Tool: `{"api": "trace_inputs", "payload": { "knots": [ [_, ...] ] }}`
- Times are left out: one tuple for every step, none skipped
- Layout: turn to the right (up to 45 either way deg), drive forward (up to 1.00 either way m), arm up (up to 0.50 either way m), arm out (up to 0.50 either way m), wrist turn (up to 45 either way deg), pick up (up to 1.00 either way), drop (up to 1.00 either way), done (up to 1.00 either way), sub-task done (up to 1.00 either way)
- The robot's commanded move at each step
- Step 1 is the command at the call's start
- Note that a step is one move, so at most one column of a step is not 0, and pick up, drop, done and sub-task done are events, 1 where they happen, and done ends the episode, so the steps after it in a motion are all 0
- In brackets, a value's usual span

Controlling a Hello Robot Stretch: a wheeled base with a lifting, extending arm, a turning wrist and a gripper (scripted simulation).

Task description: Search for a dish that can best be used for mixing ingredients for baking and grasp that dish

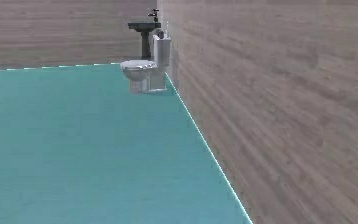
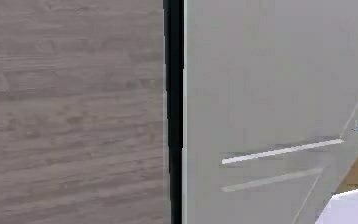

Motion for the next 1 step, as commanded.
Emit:
{"api": "trace_inputs", "payload": {
  "knots": [
    [-45.0, 0.0, 0.0, 0.0, 0.0, 0.0, 0.0, 0.0, 0.0]
  ]
}}
